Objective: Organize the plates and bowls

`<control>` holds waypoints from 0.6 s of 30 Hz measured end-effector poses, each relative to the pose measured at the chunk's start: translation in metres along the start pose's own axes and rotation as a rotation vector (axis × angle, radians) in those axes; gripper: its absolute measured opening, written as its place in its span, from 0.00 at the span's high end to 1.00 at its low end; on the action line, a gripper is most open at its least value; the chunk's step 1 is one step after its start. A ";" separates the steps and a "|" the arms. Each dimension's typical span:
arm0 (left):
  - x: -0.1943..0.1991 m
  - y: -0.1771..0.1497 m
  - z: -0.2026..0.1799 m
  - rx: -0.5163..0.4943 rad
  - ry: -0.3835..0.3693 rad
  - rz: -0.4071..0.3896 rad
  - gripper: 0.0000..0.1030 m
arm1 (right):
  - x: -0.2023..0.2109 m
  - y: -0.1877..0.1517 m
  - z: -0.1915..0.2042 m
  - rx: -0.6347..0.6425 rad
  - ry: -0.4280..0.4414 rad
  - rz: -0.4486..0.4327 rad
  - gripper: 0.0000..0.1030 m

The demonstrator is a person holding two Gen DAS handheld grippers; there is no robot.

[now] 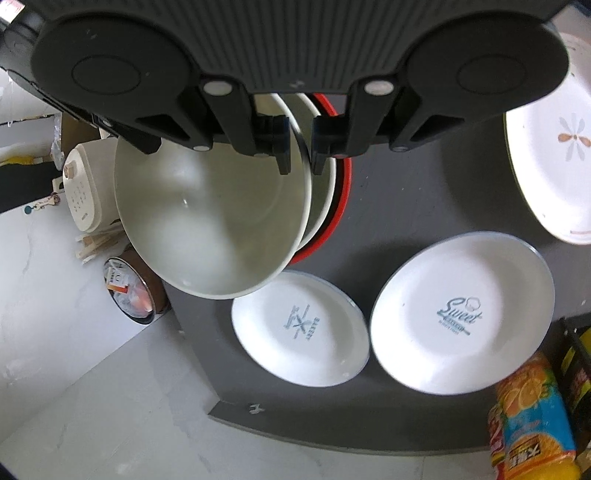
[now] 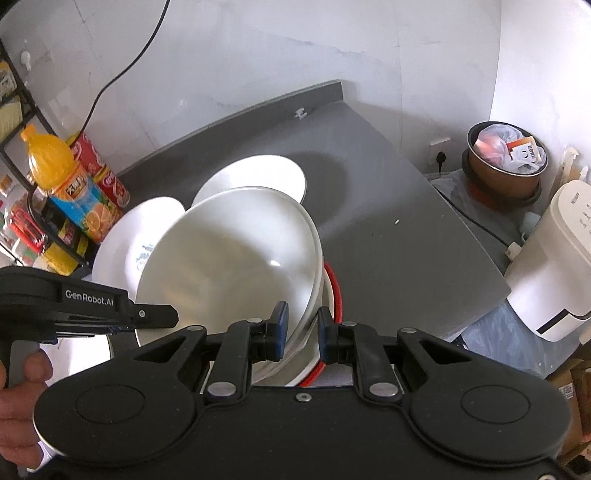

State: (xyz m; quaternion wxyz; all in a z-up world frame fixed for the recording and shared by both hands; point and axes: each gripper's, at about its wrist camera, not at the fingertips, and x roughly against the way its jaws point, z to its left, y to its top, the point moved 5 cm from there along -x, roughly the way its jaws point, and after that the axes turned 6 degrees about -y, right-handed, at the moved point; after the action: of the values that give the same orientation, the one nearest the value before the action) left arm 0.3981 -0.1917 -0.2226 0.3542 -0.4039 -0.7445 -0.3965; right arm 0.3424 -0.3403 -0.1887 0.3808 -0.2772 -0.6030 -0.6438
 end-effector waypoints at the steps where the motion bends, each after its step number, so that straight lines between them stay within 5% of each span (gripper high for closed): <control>1: -0.001 -0.001 0.001 0.001 0.007 0.003 0.93 | -0.001 -0.001 0.001 0.003 0.000 0.003 0.84; 18: -0.006 -0.003 0.000 0.026 0.052 0.019 0.93 | -0.018 -0.003 0.000 0.031 -0.001 0.050 0.85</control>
State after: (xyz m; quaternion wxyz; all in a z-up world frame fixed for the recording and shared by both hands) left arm 0.3978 -0.1952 -0.2290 0.3824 -0.3957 -0.7362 -0.3940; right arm 0.3494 -0.3372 -0.2053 0.4009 -0.2865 -0.6059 -0.6246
